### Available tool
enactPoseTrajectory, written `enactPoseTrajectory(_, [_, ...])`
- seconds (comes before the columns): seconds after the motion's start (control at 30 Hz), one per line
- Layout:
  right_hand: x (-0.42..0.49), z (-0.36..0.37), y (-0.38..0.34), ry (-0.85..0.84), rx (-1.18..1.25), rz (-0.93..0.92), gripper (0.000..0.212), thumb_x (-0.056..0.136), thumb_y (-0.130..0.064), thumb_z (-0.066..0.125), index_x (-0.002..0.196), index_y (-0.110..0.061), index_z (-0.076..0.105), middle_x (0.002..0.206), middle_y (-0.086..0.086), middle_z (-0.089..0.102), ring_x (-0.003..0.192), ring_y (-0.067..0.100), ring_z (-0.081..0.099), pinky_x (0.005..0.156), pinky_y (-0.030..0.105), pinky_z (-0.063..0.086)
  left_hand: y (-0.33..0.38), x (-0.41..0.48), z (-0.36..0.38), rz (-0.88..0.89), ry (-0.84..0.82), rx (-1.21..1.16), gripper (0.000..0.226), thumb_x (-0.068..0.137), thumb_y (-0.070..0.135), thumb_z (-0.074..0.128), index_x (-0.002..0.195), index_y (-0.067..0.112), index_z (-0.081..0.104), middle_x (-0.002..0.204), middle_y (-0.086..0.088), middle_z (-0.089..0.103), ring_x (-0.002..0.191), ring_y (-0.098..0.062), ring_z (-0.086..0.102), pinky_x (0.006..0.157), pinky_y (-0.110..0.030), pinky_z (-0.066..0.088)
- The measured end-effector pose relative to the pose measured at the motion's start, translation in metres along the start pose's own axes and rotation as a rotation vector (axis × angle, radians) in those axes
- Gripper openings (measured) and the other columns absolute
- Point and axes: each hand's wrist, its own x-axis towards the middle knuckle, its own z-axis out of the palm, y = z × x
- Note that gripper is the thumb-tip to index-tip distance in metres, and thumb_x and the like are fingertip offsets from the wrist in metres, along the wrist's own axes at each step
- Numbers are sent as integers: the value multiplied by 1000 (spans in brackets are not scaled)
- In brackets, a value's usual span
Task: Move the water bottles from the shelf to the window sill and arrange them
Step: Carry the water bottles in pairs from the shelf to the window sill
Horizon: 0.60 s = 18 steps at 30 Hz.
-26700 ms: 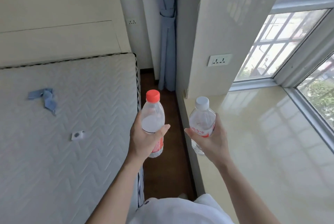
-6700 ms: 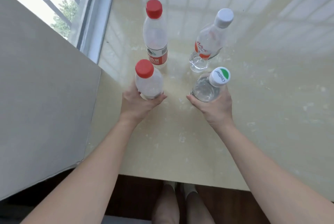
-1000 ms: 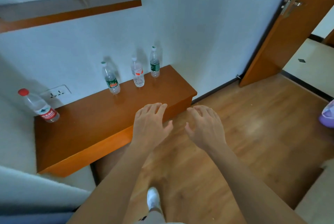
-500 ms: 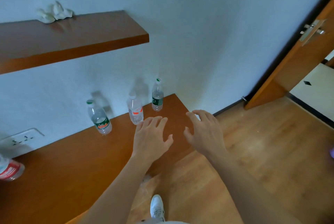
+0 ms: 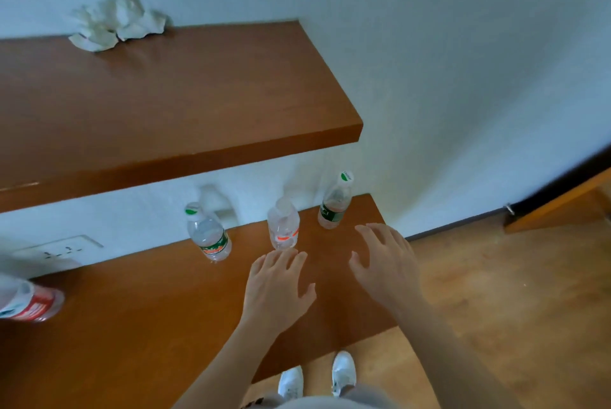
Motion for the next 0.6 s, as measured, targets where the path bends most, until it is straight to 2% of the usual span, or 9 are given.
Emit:
enactPoseTrajectory(0.13, [24,19,15,-85,78,9,51,89,-47,61,136,-27,55,135,-2,59,124,18,55,102,39,50,-18,4,7,-200,-14,-33,61,88,65,46,140,34,45,144,10,50,134,-15,45,111,-39,36])
enactPoseTrajectory(0.27, [55,34,29,-168,217,64,61,88,-52,65,141,-27,48,141,0,53,128,20,51,102,37,45,-28,19,12,-435,-42,-222,73,82,69,56,142,32,40,146,7,48,131,-16,48,105,-43,47])
enactPoseTrajectory(0.37, [77,52,36,-246,397,177,81,80,-62,70,147,-29,39,148,1,46,132,21,48,102,38,44,-25,39,13,-555,-18,-342,85,77,63,69,147,29,34,151,2,43,136,-20,44,106,-46,45])
enactPoseTrajectory(0.5, [100,77,37,-274,606,224,93,68,-64,79,145,-29,39,143,-3,48,128,16,49,96,28,39,-23,67,17,-660,28,-552,94,68,51,82,145,25,34,147,1,46,134,-20,45,105,-44,46])
enactPoseTrajectory(0.57, [110,87,34,-272,695,231,93,65,-57,84,142,-30,41,137,-6,50,123,12,50,93,23,40,-22,79,20,-712,61,-608,84,66,50,85,134,27,43,135,4,55,123,-16,51,97,-34,48])
enactPoseTrajectory(0.6, [115,91,33,-272,729,231,93,64,-54,87,142,-29,41,134,-6,51,120,11,50,91,21,41,-21,83,22,-723,92,-641,69,66,45,86,123,32,49,123,9,59,114,-12,54,91,-29,47])
